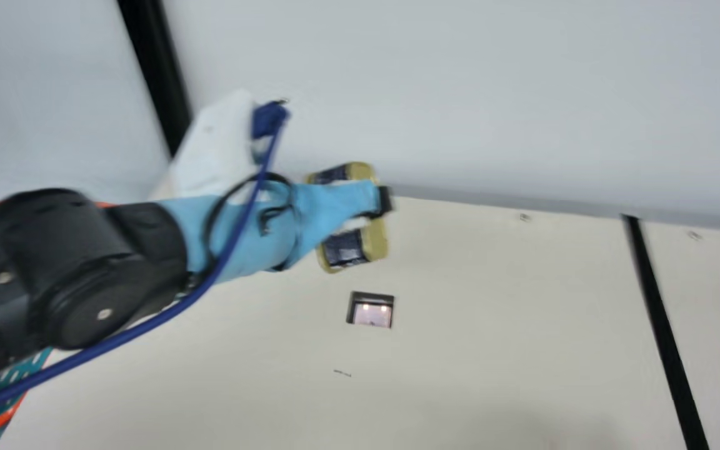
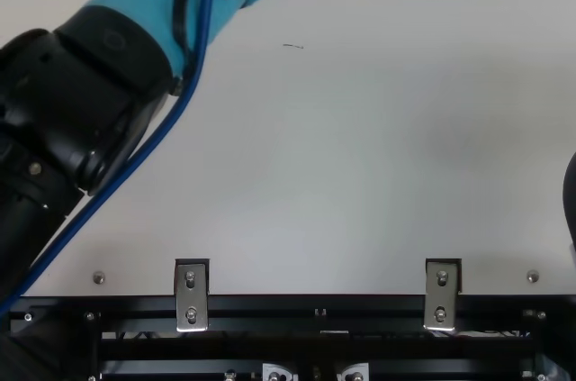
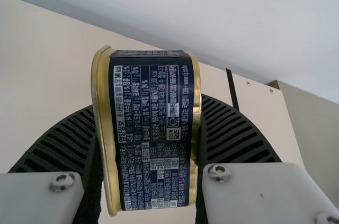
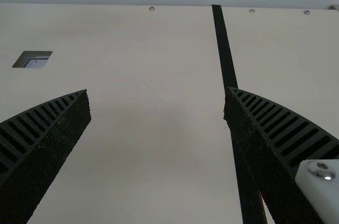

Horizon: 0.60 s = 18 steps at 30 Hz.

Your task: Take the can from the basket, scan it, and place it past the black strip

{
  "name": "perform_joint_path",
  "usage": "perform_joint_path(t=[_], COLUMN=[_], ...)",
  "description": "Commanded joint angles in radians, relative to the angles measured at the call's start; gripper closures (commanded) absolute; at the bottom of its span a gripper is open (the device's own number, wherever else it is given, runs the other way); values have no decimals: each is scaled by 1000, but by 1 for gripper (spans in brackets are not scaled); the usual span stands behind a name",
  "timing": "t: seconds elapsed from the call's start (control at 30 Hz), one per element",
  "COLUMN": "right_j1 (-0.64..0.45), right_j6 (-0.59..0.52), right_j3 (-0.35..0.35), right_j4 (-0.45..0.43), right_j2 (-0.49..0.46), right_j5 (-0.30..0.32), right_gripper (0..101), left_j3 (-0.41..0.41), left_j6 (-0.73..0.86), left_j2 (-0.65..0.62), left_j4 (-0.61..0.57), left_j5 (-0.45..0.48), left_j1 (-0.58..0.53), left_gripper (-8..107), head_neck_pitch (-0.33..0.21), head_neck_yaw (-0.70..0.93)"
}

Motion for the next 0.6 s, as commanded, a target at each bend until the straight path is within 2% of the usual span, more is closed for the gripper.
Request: perform_joint_path(t=[0.0, 0.23, 0.57], right_j1=[0, 0, 0], right_j6=[0, 0, 0], right_j3=[0, 0, 0], right_j4=[0, 0, 0], right_j2=[0, 0, 0], right_j5=[0, 0, 0], right_gripper=[0, 0, 0], left_j3=[0, 0, 0], left_j6=[0, 0, 0], left_j2=[0, 0, 0], left_j4=[0, 0, 0], left_j5=[0, 0, 0], left_j1=[0, 0, 0], left_gripper=[89, 89, 89], head_neck_pitch=[6, 60, 60], head_neck_yaw=[-46, -171, -171])
